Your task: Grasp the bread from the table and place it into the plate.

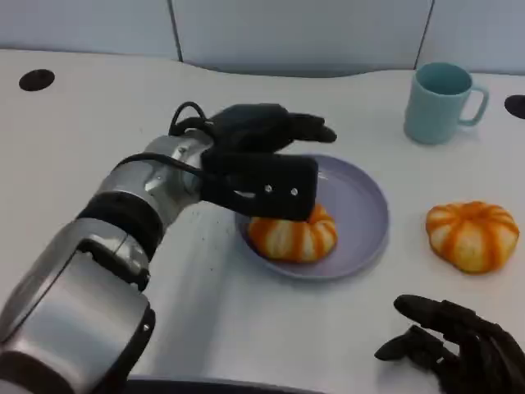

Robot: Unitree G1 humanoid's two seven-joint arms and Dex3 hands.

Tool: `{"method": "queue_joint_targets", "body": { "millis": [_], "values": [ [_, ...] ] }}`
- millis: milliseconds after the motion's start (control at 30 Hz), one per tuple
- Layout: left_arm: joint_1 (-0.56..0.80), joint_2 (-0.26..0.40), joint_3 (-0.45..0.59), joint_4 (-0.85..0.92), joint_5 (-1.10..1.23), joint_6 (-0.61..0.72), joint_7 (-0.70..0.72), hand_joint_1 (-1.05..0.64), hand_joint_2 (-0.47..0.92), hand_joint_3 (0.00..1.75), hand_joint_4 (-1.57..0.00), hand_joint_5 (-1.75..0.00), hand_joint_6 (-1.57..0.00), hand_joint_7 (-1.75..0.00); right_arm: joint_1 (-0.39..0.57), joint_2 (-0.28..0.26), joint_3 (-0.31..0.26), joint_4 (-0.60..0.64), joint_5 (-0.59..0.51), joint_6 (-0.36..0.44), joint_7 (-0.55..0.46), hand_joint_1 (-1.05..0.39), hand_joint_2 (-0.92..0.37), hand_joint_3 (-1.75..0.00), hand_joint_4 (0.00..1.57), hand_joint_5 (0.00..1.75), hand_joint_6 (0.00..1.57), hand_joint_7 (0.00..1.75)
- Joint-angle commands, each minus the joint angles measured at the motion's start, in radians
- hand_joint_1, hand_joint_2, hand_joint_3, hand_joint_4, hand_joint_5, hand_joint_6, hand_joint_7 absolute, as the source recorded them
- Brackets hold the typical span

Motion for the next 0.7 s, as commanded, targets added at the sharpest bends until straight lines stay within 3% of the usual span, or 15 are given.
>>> {"method": "queue_joint_targets", "body": {
  "millis": [33,100,400,667,700],
  "values": [
    [0.019,0.042,0.064,-0.020,-0.072,-0.048,-0.047,-0.65,0.92,0.08,-0.05,-0.69,-0.34,-0.18,0.002,-0.022,-0.004,0.013,0.000,0.006,0.004,-0.79,-0.92,-0.27,0.62,1.10,0.97,0.19],
    [0.021,0.043,0.069,-0.022,-0.077,-0.052,-0.053,-0.65,0.92,0.08,-0.05,-0.70,-0.35,-0.17,0.002,-0.023,-0.004,0.014,0.000,0.005,0.004,-0.79,-0.92,-0.27,0.62,1.11,0.97,0.19],
    [0.135,0.074,0.338,-0.066,-0.397,-0.159,-0.227,-0.56,0.92,0.04,-0.14,-0.87,-0.44,-0.15,-0.011,-0.021,-0.006,0.025,-0.002,0.006,-0.006,-0.79,-0.92,-0.26,0.62,1.11,0.97,0.19],
    [0.156,0.071,0.379,-0.081,-0.433,-0.160,-0.266,-0.56,0.92,0.06,-0.18,-0.87,-0.45,-0.14,-0.013,-0.021,-0.006,0.028,-0.001,0.004,-0.004,-0.80,-0.92,-0.26,0.62,1.11,0.96,0.20],
    [0.198,0.064,0.439,-0.094,-0.514,-0.153,-0.313,-0.56,0.92,0.06,-0.18,-0.86,-0.45,-0.14,-0.015,-0.024,-0.008,0.032,0.000,0.004,-0.003,-0.80,-0.92,-0.26,0.62,1.11,0.96,0.20]
  ]
}}
